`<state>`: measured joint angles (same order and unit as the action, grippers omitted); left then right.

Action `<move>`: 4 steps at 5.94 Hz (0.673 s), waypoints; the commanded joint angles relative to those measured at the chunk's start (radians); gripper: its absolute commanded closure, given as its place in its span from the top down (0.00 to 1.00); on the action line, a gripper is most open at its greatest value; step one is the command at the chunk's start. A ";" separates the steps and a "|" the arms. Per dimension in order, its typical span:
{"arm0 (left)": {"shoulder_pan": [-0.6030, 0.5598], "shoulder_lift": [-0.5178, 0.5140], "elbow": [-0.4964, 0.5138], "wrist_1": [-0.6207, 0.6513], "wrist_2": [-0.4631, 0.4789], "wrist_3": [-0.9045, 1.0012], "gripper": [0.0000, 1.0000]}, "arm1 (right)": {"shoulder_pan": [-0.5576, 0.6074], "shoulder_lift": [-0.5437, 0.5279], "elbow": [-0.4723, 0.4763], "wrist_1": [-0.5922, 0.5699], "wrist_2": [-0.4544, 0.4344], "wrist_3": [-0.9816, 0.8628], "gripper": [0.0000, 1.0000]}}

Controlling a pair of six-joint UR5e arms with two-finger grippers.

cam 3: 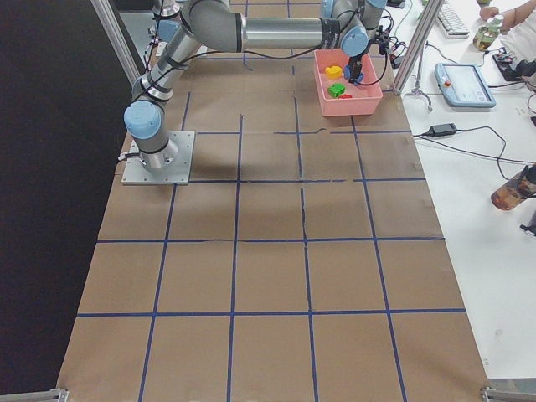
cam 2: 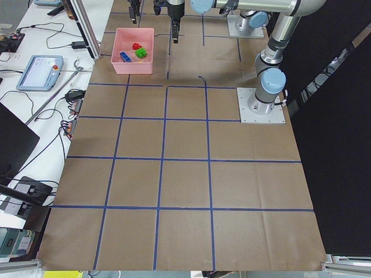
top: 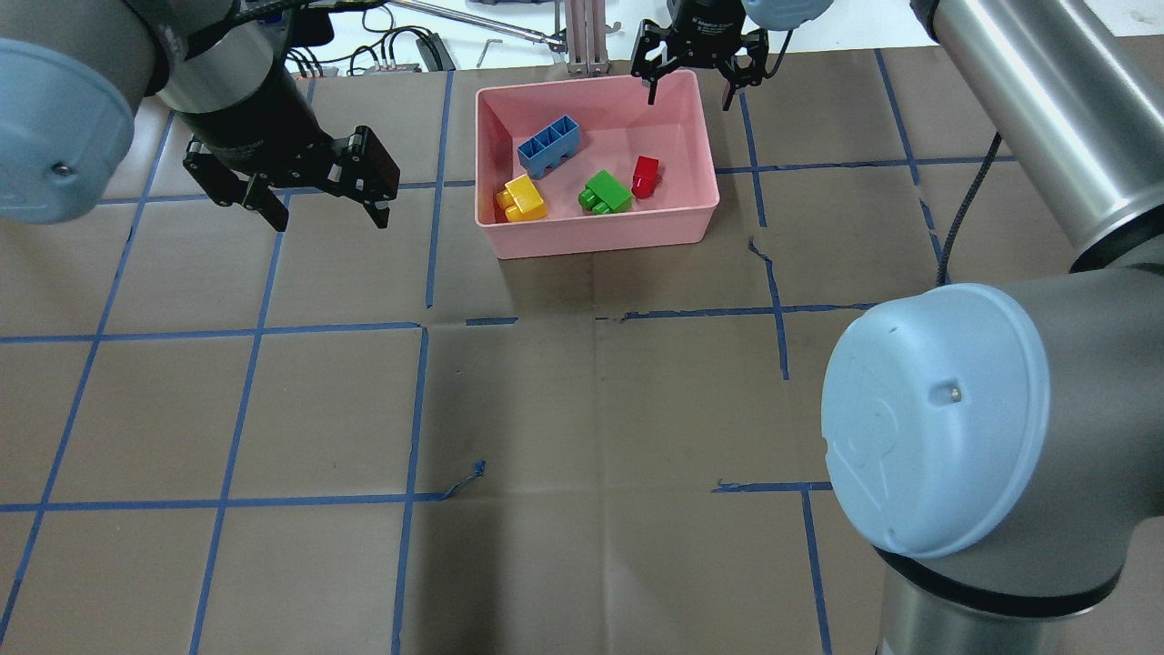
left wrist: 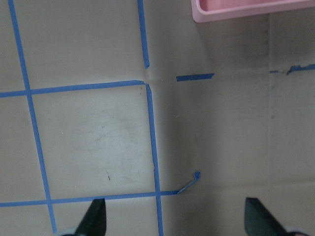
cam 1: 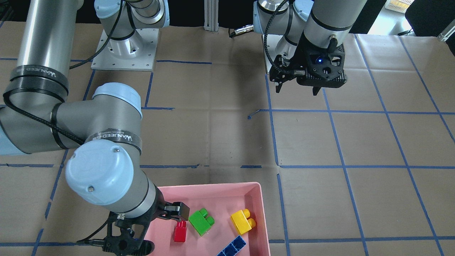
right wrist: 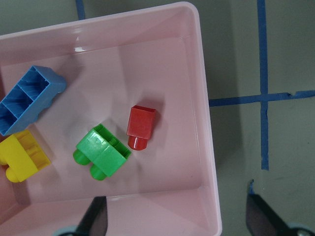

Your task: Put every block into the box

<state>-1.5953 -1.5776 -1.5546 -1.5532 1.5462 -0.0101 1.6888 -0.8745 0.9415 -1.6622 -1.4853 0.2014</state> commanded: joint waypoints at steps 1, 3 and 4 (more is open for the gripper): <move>0.006 0.001 0.001 0.005 -0.006 -0.013 1.00 | -0.053 -0.049 0.006 0.107 -0.063 -0.060 0.99; 0.008 -0.001 -0.002 0.005 -0.005 -0.008 1.00 | -0.135 -0.258 0.172 0.243 -0.087 -0.174 0.99; 0.008 0.001 -0.002 0.005 -0.005 -0.008 1.00 | -0.130 -0.397 0.313 0.222 -0.086 -0.145 0.99</move>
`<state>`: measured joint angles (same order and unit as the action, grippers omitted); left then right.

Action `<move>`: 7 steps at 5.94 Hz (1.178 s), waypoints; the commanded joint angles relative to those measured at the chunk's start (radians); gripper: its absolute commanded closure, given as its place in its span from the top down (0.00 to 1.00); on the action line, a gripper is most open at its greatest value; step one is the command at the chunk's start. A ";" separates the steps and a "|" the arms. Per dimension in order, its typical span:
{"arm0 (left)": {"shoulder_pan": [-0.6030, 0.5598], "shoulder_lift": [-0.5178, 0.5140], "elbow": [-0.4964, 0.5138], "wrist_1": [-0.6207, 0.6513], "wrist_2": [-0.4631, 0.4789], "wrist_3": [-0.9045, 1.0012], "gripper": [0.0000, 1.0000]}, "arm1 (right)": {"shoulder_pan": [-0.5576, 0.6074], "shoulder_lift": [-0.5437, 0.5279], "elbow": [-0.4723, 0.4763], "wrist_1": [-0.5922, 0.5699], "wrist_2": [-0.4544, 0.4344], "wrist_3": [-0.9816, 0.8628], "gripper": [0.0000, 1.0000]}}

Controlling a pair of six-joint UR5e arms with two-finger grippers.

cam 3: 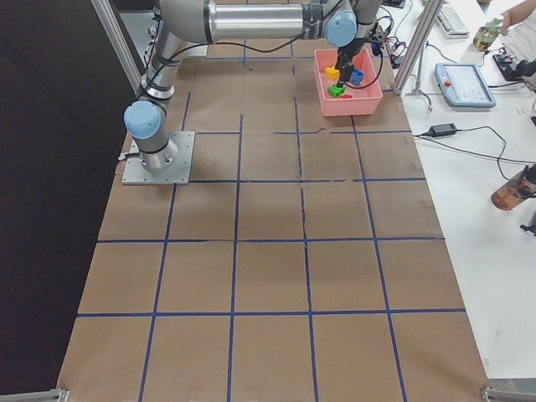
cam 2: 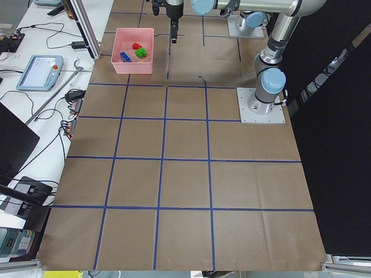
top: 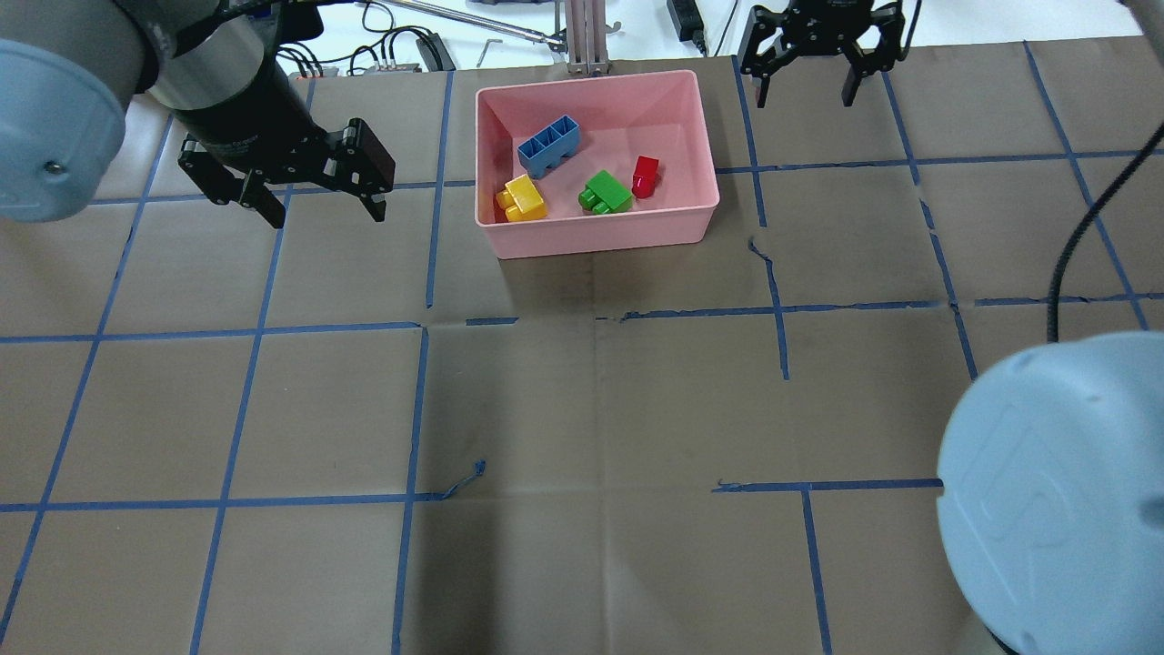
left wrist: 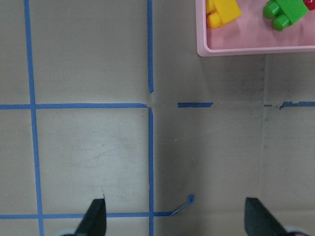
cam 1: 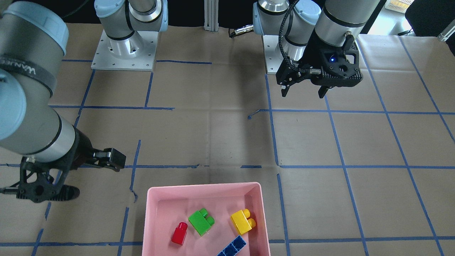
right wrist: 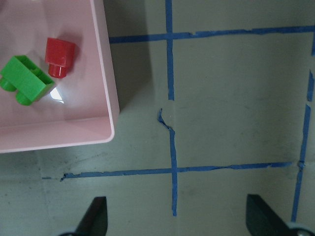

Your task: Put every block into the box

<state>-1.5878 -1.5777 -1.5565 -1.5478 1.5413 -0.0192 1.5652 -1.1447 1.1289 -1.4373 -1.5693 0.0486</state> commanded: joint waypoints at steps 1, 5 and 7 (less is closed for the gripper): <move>0.000 -0.001 -0.001 0.000 0.000 -0.001 1.00 | -0.002 -0.238 0.205 -0.009 0.002 0.048 0.99; 0.000 -0.008 -0.001 0.002 0.003 0.002 1.00 | 0.009 -0.386 0.377 -0.087 0.002 0.073 1.00; 0.000 -0.005 -0.001 0.000 0.008 0.002 1.00 | 0.009 -0.386 0.381 -0.089 0.003 0.073 1.00</move>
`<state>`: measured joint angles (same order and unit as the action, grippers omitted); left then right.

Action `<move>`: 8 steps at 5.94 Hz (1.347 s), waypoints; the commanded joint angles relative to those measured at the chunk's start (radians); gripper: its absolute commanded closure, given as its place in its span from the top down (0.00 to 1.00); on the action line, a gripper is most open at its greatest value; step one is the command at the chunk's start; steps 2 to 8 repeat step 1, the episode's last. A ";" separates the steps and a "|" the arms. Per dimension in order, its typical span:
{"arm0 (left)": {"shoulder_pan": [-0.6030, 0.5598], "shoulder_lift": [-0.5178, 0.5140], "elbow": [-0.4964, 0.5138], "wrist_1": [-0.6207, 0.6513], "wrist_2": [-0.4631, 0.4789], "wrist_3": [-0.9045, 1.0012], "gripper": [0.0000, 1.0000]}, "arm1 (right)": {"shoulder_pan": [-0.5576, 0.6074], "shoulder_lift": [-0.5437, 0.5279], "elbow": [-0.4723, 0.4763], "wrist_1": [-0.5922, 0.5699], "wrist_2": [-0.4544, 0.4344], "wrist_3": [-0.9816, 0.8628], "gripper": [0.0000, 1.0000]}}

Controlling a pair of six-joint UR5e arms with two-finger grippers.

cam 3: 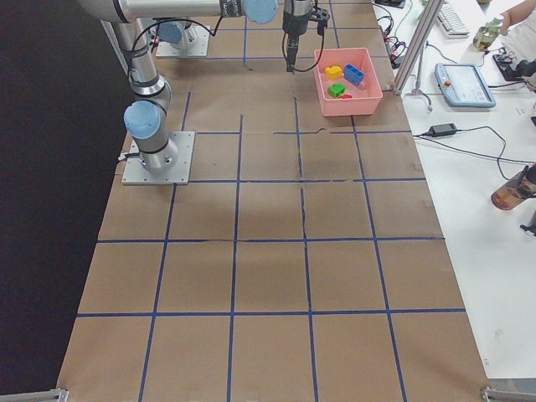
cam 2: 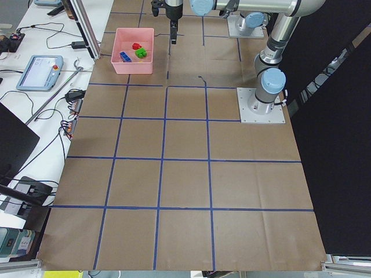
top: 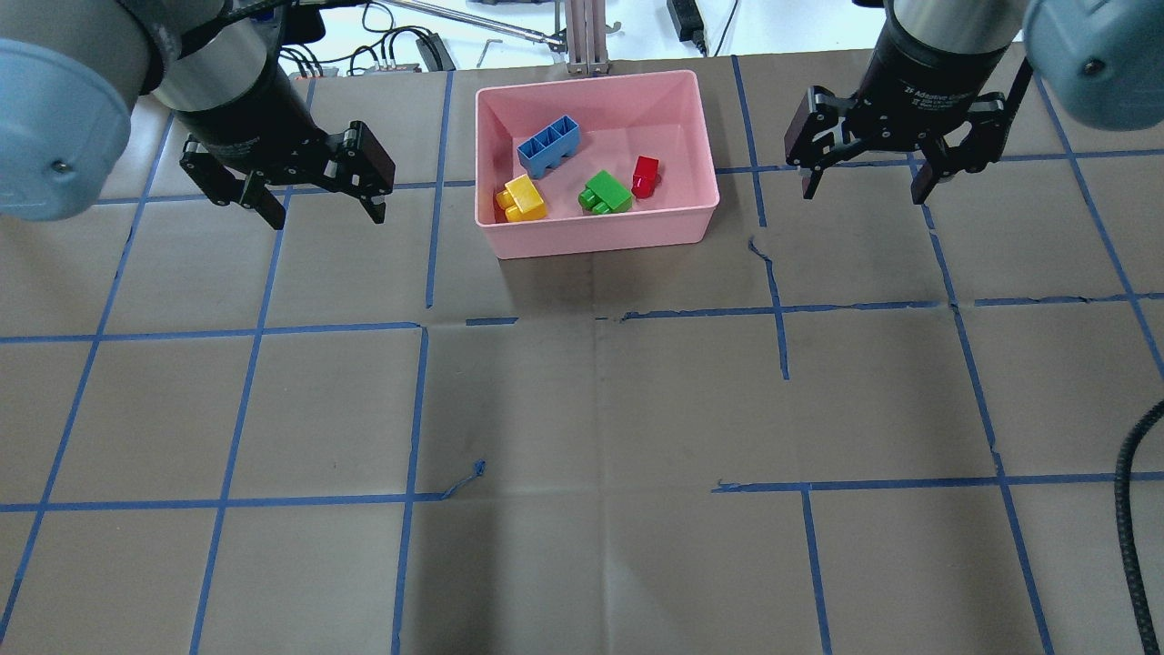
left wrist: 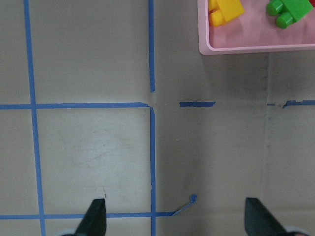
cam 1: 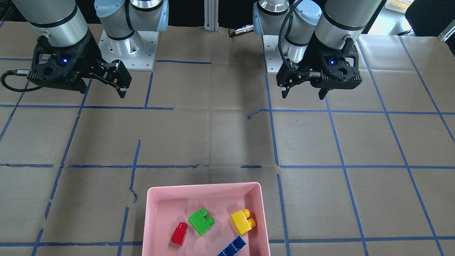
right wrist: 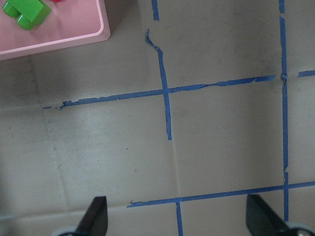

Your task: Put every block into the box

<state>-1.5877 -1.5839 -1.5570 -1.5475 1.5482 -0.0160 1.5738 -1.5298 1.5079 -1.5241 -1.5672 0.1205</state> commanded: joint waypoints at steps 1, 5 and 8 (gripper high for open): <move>0.000 0.002 0.000 0.001 0.000 -0.002 1.00 | 0.000 -0.004 0.002 -0.002 0.000 0.001 1.00; 0.000 0.002 0.000 0.001 0.000 -0.002 1.00 | 0.000 -0.004 0.002 -0.002 0.000 0.001 1.00; 0.000 0.002 0.000 0.001 0.000 -0.002 1.00 | 0.000 -0.004 0.002 -0.002 0.000 0.001 1.00</move>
